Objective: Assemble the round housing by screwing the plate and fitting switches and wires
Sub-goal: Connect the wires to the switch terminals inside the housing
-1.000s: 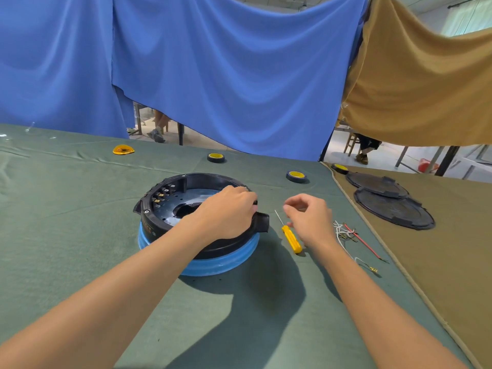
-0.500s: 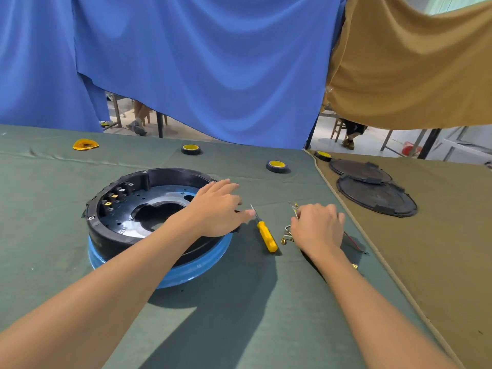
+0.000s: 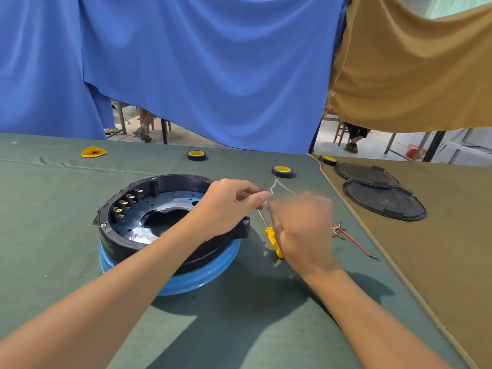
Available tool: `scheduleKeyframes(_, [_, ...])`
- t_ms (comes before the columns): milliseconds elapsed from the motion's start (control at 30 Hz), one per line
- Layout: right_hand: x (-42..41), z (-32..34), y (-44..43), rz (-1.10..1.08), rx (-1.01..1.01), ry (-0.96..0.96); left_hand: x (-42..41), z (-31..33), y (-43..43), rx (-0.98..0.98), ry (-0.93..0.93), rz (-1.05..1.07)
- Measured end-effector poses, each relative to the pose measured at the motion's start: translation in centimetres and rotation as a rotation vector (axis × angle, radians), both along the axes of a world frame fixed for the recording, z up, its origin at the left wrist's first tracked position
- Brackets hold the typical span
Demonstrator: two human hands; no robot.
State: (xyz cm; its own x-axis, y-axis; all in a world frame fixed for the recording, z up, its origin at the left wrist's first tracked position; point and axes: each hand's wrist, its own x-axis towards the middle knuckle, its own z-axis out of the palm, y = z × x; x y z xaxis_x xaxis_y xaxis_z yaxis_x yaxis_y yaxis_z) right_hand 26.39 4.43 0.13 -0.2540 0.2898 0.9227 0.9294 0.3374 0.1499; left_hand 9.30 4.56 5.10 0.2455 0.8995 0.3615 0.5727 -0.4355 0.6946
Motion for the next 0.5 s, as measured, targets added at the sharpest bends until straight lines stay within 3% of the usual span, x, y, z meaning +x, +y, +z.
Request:
scheduleKeyframes(133, [-0.4, -0.4, -0.1, 0.069, 0.034, -0.014, -0.5, -0.4, 0.6, -0.019, -0.091, 0.004])
scheduleKeyframes(300, [-0.5, -0.2, 0.0, 0.234, -0.077, 0.324, -0.9, -0.6, 1.2, -0.056, -0.258, 0.048])
scheduleKeyframes(400, [-0.1, 0.1, 0.0, 0.338, -0.262, 0.500, -1.1, -0.6, 1.3, -0.100, -0.343, 0.061])
scheduleKeyframes(500, [0.9, 0.3, 0.5, 0.241, -0.393, 0.554, -1.3, -0.3, 1.4, -0.157, -0.402, 0.083])
